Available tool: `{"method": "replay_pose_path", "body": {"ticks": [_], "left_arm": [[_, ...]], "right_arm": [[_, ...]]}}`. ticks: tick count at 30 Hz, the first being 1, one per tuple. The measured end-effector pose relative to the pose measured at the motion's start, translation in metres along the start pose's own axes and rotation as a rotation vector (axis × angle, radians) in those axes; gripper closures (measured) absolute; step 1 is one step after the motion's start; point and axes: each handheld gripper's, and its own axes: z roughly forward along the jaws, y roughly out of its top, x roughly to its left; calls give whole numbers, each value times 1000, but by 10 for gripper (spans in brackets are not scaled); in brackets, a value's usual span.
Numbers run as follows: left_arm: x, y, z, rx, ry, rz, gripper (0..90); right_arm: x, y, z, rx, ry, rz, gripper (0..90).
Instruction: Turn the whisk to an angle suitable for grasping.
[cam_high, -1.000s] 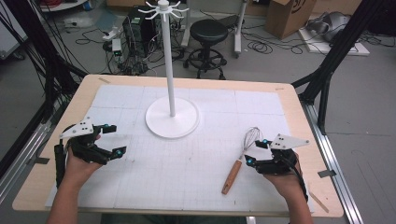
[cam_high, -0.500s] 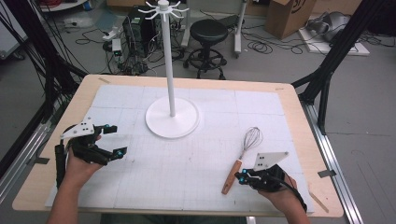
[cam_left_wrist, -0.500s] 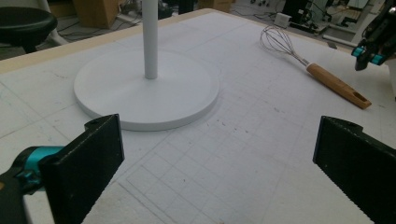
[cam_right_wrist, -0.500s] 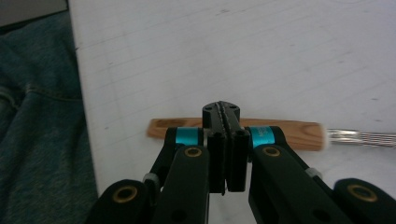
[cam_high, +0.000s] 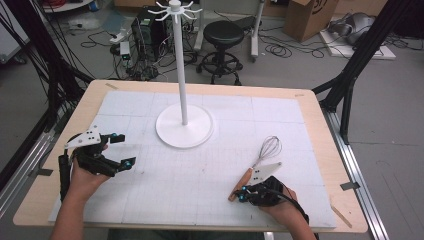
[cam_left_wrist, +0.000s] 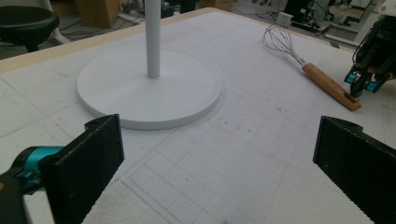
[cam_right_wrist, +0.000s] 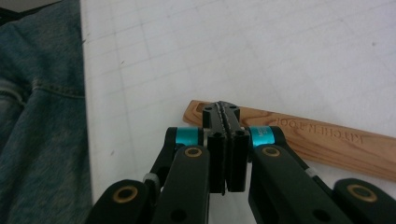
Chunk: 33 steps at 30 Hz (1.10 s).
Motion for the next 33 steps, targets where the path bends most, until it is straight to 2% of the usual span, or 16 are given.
{"method": "replay_pose_path", "body": {"ticks": [2,3,13,19,21,23,26,27,28,33], "left_arm": [[0,0,0,1,1,0,25],[-1,0,0,2,-1,0,25],[1,0,0,2,1,0,25],[1,0,0,2,0,0,25],[1,0,0,2,-1,0,25],[1,0,0,1,-2,0,25],[1,0,0,2,-3,0,25],[1,0,0,1,-3,-1,25],[1,0,0,-1,-3,-1,25],[2,1,-1,-13,-5,-4,25]], "right_arm": [[-1,3,4,8,-5,-3,900],[-3,9,11,20,-14,-3,899],[-13,35,35,32,-66,6,898],[-15,39,41,33,-61,15,894],[-15,39,39,32,-63,13,843],[-14,39,34,-2,-58,23,818],[-14,39,18,-81,-63,32,759],[-14,39,7,-127,-80,30,694],[-14,39,7,-127,-80,30,694],[-14,37,-26,-243,-152,10,530]]}}
